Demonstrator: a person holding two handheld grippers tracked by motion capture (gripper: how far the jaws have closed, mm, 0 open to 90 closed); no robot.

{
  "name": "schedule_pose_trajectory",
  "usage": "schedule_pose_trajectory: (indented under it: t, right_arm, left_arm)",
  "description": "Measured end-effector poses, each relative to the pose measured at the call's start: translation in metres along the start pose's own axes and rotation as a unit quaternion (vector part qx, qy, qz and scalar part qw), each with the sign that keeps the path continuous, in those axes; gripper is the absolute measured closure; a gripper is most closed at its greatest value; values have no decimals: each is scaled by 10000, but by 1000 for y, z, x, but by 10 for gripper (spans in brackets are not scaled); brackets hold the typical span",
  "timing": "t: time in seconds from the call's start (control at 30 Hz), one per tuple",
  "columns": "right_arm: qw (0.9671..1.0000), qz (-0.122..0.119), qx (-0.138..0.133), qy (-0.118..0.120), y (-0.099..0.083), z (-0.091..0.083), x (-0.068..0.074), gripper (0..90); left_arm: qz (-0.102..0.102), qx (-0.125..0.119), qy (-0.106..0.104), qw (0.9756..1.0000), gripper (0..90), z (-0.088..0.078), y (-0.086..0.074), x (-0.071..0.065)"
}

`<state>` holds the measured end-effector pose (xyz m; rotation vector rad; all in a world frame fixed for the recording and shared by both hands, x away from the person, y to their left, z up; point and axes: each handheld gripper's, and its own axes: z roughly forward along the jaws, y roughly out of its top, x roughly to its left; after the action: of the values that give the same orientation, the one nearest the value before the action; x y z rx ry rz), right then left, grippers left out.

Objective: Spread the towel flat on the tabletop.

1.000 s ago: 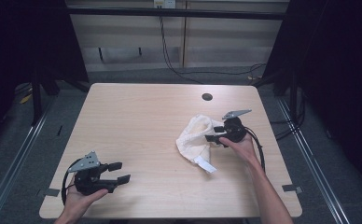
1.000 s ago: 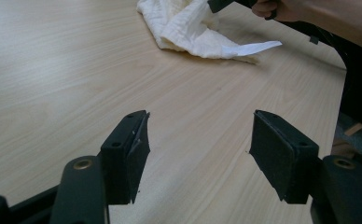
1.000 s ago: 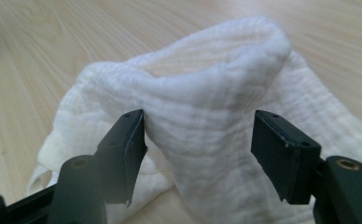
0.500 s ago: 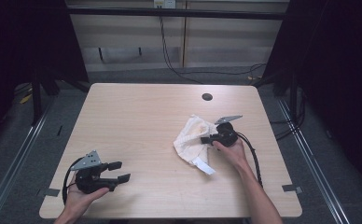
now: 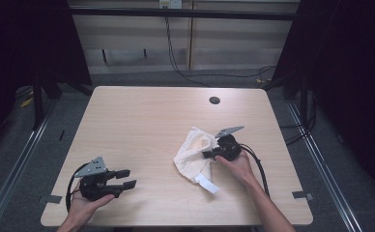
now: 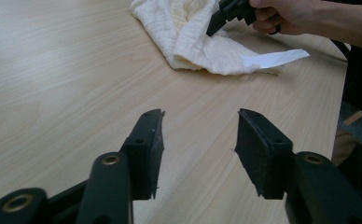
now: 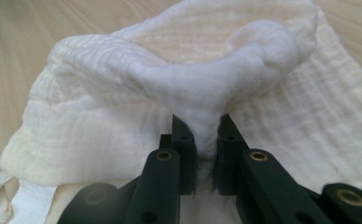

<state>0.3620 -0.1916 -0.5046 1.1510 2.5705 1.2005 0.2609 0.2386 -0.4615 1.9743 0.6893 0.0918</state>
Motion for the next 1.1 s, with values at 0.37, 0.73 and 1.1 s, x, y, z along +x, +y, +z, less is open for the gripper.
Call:
schedule_pose_trajectory:
  t: [0.37,0.73,1.1]
  right_arm:
    - [9996,-252,108,-1,-9,-1,36,821]
    - [9997,-103,220,54,-9,4,63,819]
    - [9991,-225,235,266,-11,5,83,627]
  left_arm:
    - [245,341,-223,9989,671,25,10,-10]
    - [413,484,-404,9972,679,56,24,-18]
    - [681,816,-844,9908,740,76,17,-42]
